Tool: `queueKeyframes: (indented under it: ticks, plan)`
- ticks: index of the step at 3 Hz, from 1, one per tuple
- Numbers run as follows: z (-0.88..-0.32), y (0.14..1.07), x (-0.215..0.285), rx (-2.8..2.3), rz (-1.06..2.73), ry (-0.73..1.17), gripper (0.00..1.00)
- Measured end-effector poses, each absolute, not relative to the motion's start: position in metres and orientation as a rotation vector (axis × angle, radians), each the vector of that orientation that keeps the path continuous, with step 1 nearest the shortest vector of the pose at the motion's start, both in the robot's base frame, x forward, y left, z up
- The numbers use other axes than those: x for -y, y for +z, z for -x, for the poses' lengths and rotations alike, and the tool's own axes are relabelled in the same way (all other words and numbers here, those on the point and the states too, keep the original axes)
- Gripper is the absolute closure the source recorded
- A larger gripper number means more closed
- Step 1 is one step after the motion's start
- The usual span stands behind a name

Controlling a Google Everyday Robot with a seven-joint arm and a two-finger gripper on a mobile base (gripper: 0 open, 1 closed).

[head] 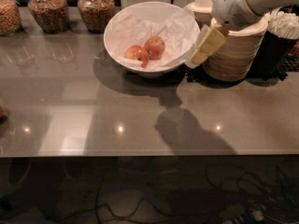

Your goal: Pick apple from white bowl

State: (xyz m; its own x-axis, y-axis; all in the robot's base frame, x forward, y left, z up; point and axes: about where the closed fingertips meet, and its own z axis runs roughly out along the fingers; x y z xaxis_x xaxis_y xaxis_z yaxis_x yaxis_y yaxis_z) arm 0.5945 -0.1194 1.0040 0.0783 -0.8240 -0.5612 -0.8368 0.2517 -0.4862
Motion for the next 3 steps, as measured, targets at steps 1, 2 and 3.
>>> queueKeyframes:
  ticks: [1,2,3]
  plan:
    - [-0.627,1.010,0.091,-1.660,1.552,0.009,0.00]
    - [-0.668,1.005,0.052,-1.636,1.559,0.012,0.00]
    - [-0.668,1.005,0.052,-1.636,1.559,0.012,0.00]
